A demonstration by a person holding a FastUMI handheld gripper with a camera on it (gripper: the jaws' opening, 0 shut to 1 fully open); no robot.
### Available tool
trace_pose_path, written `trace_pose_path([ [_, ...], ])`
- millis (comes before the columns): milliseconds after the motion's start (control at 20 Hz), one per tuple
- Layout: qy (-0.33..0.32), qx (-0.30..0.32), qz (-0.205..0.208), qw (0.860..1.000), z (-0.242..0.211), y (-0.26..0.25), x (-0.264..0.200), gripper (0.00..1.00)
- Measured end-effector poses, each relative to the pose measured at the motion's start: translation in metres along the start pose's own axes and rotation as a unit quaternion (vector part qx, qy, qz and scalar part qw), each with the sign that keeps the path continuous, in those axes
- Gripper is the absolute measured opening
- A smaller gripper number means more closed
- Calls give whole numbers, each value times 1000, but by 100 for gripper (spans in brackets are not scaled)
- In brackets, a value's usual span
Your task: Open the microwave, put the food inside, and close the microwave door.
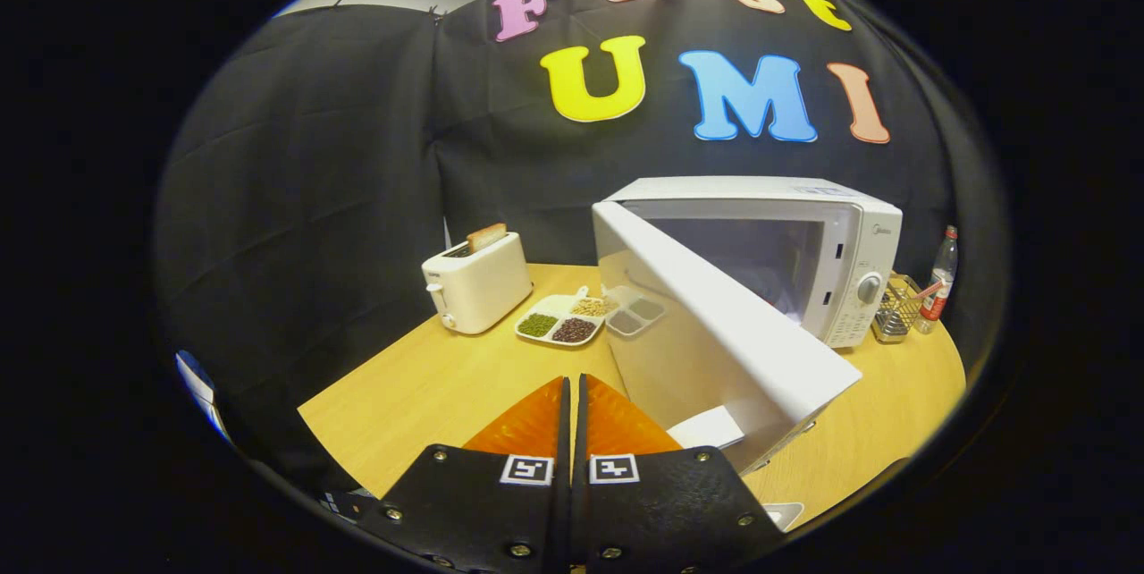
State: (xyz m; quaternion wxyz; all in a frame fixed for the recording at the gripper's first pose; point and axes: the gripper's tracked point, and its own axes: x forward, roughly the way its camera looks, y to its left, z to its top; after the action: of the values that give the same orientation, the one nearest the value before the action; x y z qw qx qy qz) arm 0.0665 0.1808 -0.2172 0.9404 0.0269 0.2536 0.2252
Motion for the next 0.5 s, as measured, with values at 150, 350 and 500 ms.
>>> trace_pose_path([
  [150, -6, 10, -16, 1000, 9, -25, 2, 1],
  [350, -13, 25, -41, 999, 18, -59, 8, 1],
  [500, -15, 28, -58, 998, 25, -84, 11, 1],
])
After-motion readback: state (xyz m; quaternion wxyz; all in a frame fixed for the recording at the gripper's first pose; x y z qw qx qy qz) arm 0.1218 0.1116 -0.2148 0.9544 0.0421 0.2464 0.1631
